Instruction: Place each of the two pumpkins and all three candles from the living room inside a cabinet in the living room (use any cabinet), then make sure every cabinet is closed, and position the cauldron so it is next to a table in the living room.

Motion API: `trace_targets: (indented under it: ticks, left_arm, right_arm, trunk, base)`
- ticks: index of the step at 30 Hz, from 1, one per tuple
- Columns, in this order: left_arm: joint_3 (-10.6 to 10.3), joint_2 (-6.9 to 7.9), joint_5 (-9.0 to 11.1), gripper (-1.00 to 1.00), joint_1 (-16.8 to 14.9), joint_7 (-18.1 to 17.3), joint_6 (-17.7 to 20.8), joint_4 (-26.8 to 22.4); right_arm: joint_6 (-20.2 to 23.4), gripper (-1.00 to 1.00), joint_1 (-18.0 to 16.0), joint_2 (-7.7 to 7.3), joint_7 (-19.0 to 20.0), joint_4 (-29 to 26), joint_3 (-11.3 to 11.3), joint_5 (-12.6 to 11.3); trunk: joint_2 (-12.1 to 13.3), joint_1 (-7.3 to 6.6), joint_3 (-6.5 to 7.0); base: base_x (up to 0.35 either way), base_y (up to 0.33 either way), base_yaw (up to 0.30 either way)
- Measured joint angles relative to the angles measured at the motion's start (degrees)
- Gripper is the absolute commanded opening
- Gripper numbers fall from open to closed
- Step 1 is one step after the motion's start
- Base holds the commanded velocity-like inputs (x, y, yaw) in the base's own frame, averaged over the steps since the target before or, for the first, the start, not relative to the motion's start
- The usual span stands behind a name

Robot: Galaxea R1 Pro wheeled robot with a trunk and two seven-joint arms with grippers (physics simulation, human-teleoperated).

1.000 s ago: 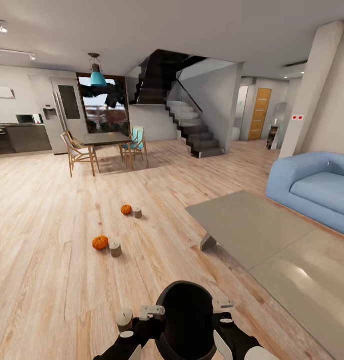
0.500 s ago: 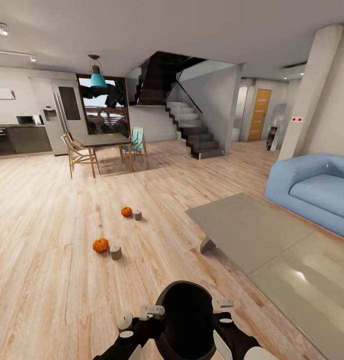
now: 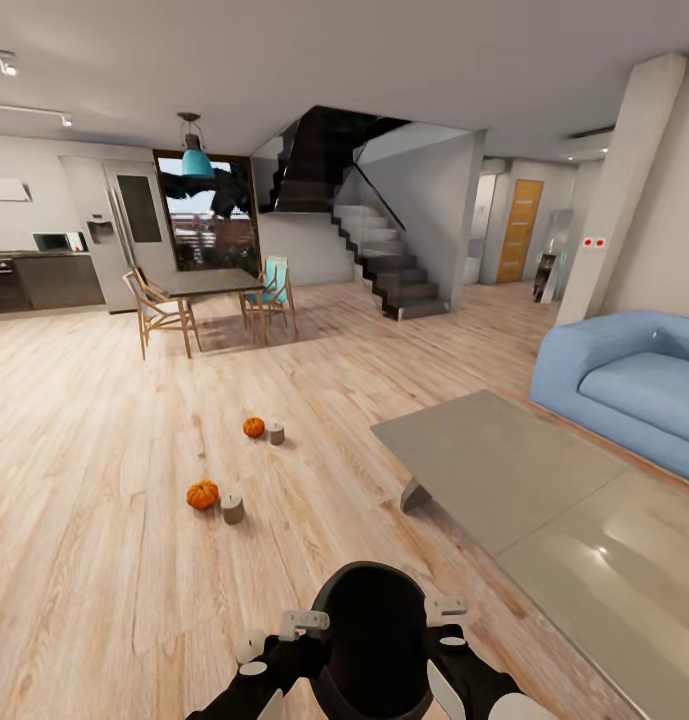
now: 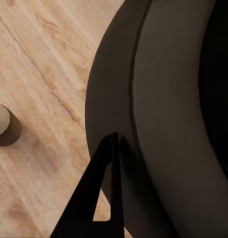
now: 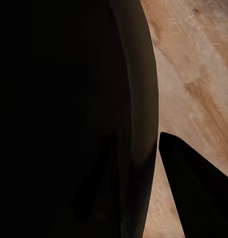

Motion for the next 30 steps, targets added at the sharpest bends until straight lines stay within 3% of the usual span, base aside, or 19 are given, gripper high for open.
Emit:
trace_targets:
  ticks: [12,23,30]
  left_arm:
    - [0.05,0.00,-0.08,-1.00,0.00,-0.04,-0.09,0.02]
    - [0.19,0.11,-0.13,-1.00,0.00,-0.43,-0.67,0.26]
    - [0.22,0.09,-0.13,-1.00,-0.01,-0.48,-0.65,0.35]
  right_arm:
    - [-0.04,-1.00,0.00,0.00,0.00,-0.02,-0.01,0.03]
    - [-0.06,-1.00,0.01,0.05,0.06,-0.16,-0.05,0.27]
    - [0.03,-1.00,0.04,0.04,0.07,-0.16,-0.05,0.26]
  trunk:
    - [4.81,-2.64,2.16]
    - [4.83,-2.63,2.16]
    - [4.83,-2.62,2.16]
  base:
    - [0.000,0.000,0.000]
    - [-0.028,0.018,-0.005]
    - [-0.216,0.193,-0.204]
